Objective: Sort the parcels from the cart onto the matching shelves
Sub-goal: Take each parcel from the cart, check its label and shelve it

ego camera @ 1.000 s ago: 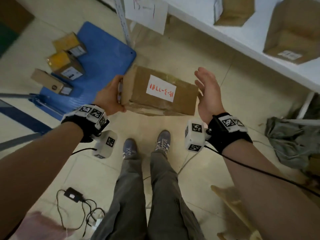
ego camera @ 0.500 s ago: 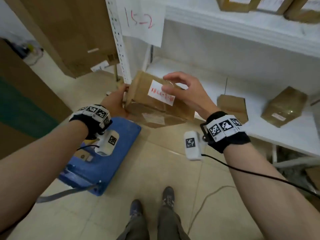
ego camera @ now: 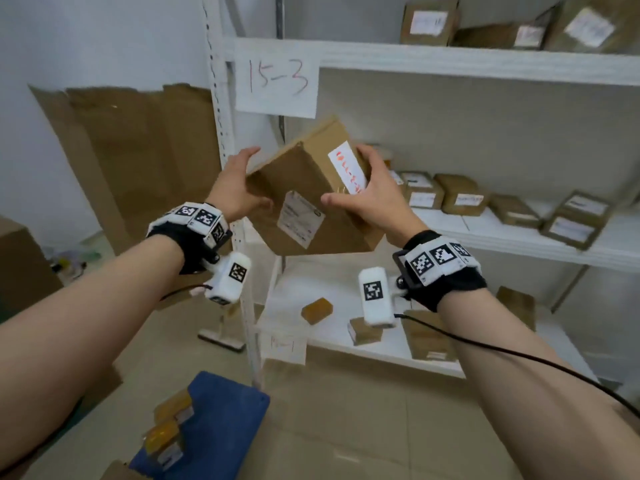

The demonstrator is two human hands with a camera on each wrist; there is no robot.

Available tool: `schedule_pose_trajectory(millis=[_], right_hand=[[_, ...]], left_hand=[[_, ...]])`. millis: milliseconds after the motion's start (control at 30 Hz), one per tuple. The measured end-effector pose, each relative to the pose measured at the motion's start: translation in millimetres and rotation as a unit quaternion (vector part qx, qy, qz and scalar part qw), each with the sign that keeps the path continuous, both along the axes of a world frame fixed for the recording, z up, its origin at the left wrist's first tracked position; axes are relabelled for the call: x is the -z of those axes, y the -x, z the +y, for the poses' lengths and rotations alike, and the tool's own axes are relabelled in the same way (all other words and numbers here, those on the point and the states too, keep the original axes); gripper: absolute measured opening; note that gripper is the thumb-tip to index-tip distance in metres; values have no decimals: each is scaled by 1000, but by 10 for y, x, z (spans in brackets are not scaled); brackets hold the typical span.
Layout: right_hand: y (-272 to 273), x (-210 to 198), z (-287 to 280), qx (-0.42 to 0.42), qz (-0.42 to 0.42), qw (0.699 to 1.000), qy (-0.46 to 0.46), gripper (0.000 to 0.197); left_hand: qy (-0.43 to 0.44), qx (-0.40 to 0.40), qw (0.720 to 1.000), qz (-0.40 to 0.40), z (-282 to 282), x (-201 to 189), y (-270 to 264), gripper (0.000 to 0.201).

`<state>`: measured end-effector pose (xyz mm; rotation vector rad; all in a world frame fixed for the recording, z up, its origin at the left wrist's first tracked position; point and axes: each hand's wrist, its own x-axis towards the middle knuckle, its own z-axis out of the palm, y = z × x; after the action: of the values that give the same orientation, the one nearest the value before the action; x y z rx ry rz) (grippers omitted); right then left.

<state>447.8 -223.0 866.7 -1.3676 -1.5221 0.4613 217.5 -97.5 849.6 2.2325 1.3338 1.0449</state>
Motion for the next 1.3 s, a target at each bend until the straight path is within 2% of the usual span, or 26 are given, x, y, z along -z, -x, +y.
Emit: schedule_pose_trajectory(millis=[167, 300, 400, 500, 600, 700, 767, 833, 867, 933, 1000, 1067, 1200, 1233, 1300], right_hand=[[-251, -410, -114, 59, 190, 978, -61, 94], [-487, -705, -185, 63, 329, 935, -118, 80], [-652, -857, -174, 44, 422, 894, -147, 77], [-851, -1012, -98, 47, 477, 860, -173, 79], [-1072, -1185, 58, 36, 503, 848, -163, 90], [-1158, -1346, 255, 12, 497, 859, -123, 96], [-1165, -1485, 429, -3, 500, 858, -113, 86], [-1163, -1644, 606, -6, 499, 860, -108, 75], [-1170, -1722, 701, -11, 499, 861, -99, 71], [-1165, -1845, 850, -28, 479, 874, -73, 69], [-1185, -1913, 987, -56, 467, 881, -46, 69], [-1210, -1926, 1134, -39, 441, 896, -34, 79], [-1324, -1869, 1525, 16, 447, 894, -8, 112], [-1333, -1886, 1569, 15, 452, 892, -13, 114], [-1359, -1917, 1651, 8, 459, 888, -32, 98]], left_hand=[[-155, -38, 982, -99, -93, -425, -431, 93], [-212, -9, 964, -163, -188, -784, -847, 85], [-234, 17, 953, -190, -268, -964, -1100, 79], [-180, 40, 958, -221, -342, -1120, -1371, 79], [-23, 69, 958, -278, -293, -1313, -1651, 93], [163, 125, 920, -334, -205, -1524, -1825, 107], [222, 168, 887, -367, -159, -1657, -1949, 105], [238, 182, 862, -410, -119, -1789, -2085, 100], [231, 170, 858, -425, -72, -1845, -2144, 94], [222, 141, 863, -432, -14, -1951, -2177, 75], [230, 134, 874, -406, 74, -2052, -2153, 49], [237, 133, 879, -391, 189, -2151, -2089, 34], [243, 90, 883, -391, 465, -2305, -1990, 41], [232, 84, 887, -390, 504, -2330, -1982, 43], [203, 75, 895, -389, 592, -2361, -1970, 51]])
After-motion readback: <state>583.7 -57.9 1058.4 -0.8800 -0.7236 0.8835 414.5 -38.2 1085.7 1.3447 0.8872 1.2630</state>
